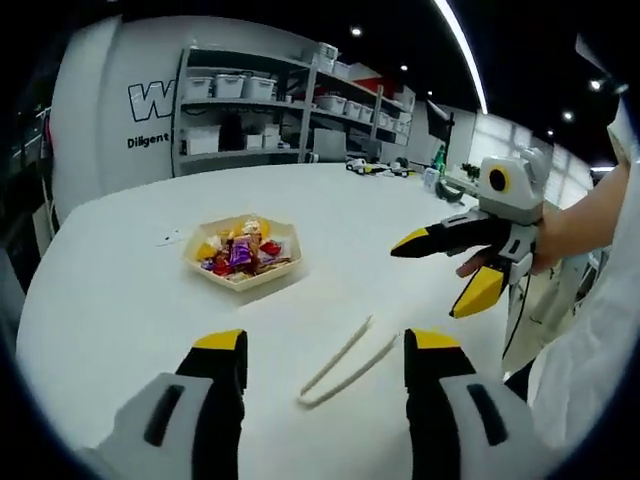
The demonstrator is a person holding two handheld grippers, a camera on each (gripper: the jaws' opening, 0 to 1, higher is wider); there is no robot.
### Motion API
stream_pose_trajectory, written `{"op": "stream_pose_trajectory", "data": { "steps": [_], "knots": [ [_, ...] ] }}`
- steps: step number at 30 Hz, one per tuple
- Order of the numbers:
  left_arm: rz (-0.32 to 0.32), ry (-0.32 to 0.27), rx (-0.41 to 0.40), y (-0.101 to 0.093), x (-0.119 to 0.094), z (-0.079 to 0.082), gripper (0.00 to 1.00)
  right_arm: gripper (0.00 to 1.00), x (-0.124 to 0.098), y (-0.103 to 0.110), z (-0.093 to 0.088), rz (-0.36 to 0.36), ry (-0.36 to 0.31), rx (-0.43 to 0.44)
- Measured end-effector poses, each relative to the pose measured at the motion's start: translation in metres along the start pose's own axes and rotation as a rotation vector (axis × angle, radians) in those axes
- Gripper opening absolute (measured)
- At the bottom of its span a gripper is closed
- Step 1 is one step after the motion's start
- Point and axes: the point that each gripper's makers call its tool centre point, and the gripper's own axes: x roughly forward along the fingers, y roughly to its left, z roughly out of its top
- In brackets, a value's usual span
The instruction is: Place the target food into the container with the food tongs after gripping and lifting it, then release it inside without dropping or visibly crushing the food.
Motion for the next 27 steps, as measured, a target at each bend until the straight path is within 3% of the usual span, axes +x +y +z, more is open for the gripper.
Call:
{"op": "stream_pose_trajectory", "data": {
  "steps": [2,6,17,27],
  "knots": [
    [0.015,0.0,-0.01,0.002,0.0,0.0,0.73,0.7,0.0,0.0,0.0,-0.003,-0.001,0.005],
    [0.015,0.01,-0.019,0.0,0.001,-0.003,0.74,0.72,-0.002,0.002,-0.001,-0.004,-0.009,0.021],
    [0.042,-0.046,0.0,-0.004,-0.004,0.001,0.82,0.82,-0.005,-0.005,0.001,-0.047,-0.032,0.034],
    [0.046,-0.051,-0.013,-0.009,-0.006,-0.002,0.83,0.86,-0.01,-0.005,0.001,-0.061,-0.04,0.026]
  ]
}}
